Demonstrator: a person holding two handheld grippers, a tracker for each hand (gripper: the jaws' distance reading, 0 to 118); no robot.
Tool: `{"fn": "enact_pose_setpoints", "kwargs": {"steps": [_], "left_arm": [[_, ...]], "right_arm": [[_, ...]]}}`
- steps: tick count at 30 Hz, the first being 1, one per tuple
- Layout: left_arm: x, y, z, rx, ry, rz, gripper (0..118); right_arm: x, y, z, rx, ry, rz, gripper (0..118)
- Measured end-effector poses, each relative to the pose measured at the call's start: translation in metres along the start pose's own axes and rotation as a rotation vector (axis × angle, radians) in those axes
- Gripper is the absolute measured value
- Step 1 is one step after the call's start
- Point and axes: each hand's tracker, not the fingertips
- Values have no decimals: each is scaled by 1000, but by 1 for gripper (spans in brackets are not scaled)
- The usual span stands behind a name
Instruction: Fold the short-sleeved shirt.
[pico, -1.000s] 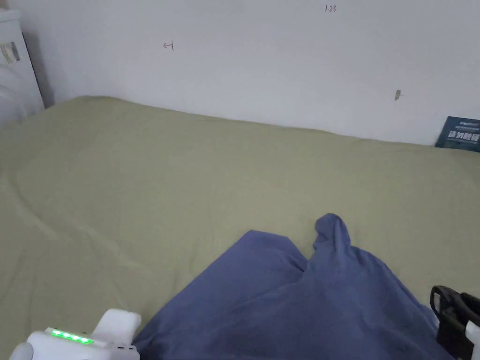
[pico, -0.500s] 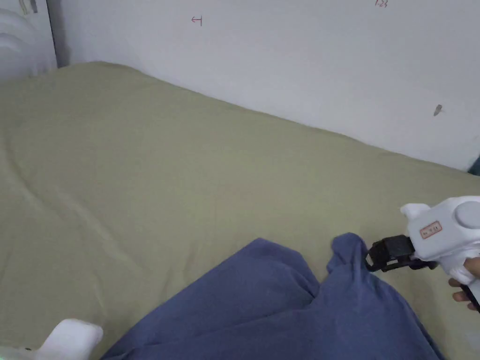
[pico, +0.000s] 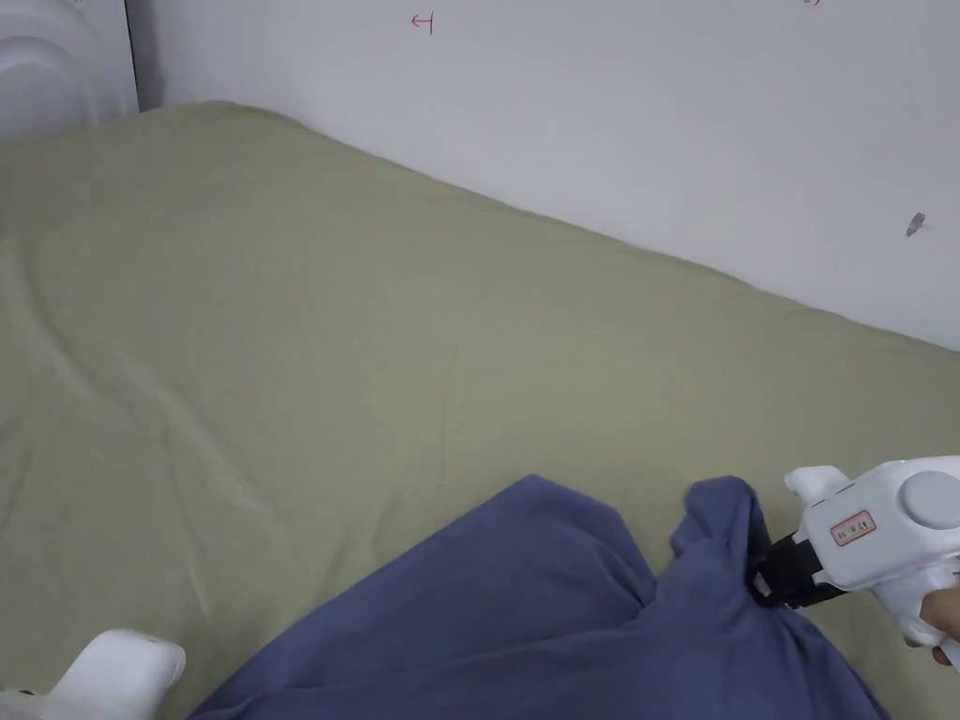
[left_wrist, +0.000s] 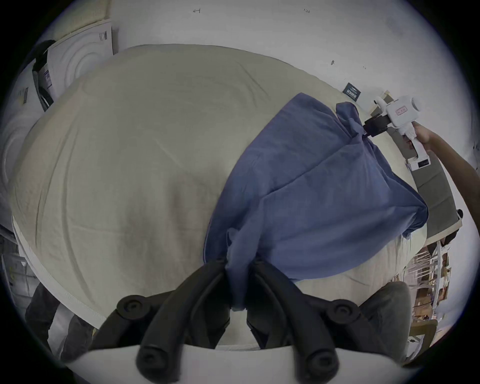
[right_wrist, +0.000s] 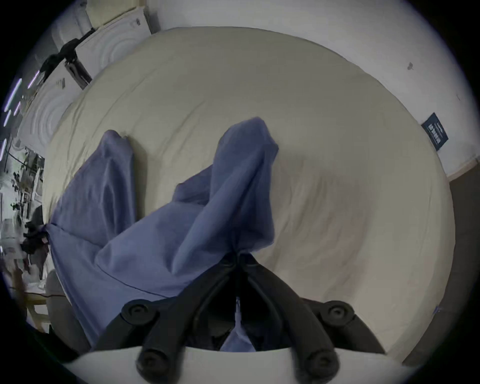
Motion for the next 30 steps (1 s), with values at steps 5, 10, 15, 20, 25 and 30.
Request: {"fn": "enact_pose_setpoints", "kwargs": {"steps": [5,10,15,20,25,30], "left_arm": [[1,11,22,55,-30,-40,11],[7,62,59,165,-113,-67,11],[23,148,94,262,-79,-185,11],[48,253,123,345,12,-308,11],[74,343,145,435,28,-325,11],[102,410,152,493,82,-399,11]], "right_arm": [[1,-16,61,243,1,-40,0],[4,-28,137,474,-63,-58,0],[20,-17,212,643,-131,-94,0],[40,17,279,716,-269,-105,0],[60,54,340,828,-379,-140,0],[74,89,381,954,-510,-149,0]]}}
